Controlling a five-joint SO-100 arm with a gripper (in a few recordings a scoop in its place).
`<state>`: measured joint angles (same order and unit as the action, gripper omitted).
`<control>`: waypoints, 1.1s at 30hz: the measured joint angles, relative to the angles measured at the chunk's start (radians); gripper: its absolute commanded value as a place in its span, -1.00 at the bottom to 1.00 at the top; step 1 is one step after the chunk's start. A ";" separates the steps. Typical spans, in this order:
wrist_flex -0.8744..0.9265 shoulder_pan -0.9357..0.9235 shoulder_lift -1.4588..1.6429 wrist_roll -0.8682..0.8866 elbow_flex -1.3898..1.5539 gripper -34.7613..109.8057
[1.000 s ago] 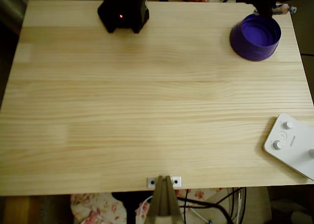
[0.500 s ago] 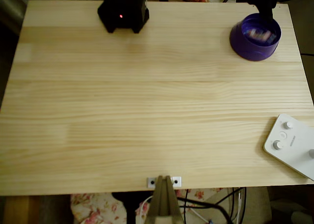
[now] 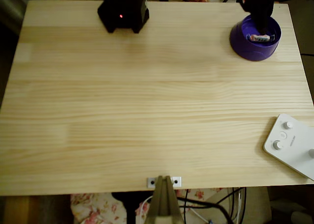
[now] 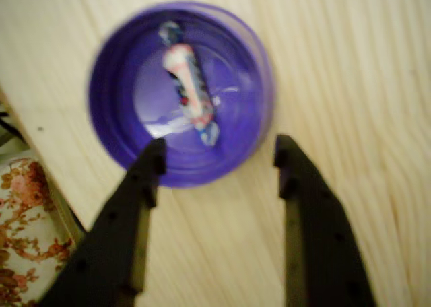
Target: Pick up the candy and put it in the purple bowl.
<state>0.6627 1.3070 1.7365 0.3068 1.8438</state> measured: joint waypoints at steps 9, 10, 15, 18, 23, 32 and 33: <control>0.058 -0.166 0.225 -0.089 0.061 -0.53; 0.075 -0.192 0.261 -0.101 0.081 -0.53; 0.212 -0.367 0.445 -0.156 0.173 -0.53; 0.287 -0.517 0.568 -0.186 0.253 -0.53; 0.328 -0.796 0.747 -0.253 0.382 -0.53; 0.341 -1.215 0.950 -0.287 0.523 -0.53; 0.328 -1.247 0.974 -0.287 0.557 -0.53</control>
<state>0.9910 0.0598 2.7105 0.0199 2.4007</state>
